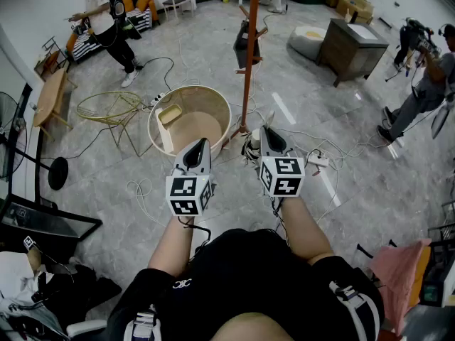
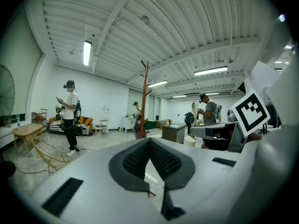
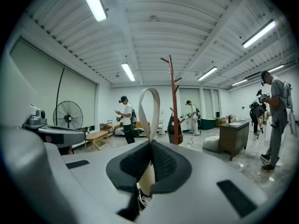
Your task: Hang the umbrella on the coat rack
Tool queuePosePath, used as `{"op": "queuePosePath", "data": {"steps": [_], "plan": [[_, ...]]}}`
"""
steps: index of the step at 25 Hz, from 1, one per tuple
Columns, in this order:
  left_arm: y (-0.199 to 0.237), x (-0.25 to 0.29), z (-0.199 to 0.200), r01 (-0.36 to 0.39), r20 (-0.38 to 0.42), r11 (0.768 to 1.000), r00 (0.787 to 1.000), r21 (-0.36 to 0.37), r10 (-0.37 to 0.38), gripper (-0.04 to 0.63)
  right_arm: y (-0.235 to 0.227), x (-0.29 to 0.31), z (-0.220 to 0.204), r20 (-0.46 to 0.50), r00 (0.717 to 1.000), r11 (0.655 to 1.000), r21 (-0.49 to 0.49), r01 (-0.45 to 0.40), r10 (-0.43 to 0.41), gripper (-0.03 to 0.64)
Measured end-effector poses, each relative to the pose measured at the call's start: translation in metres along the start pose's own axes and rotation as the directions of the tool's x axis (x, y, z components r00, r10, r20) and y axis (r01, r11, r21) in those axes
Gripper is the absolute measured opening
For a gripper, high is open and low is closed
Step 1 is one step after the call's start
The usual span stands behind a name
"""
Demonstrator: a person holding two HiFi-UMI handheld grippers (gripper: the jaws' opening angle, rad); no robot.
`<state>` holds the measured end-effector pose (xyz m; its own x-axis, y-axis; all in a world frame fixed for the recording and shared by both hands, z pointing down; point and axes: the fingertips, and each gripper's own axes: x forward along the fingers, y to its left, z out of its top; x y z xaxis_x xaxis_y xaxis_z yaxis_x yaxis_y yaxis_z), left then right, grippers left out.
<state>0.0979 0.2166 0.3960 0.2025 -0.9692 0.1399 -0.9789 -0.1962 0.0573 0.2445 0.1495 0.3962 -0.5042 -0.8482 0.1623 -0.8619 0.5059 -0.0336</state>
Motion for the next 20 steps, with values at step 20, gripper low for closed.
{"op": "queuePosePath", "data": {"steps": [20], "plan": [[0.012,-0.056,-0.016,0.005,0.008,1.000,1.000,-0.004,-0.005,0.017,0.053,-0.038,-0.005,0.027,0.999,1.000,0.000,-0.027,0.027,0.017]]}}
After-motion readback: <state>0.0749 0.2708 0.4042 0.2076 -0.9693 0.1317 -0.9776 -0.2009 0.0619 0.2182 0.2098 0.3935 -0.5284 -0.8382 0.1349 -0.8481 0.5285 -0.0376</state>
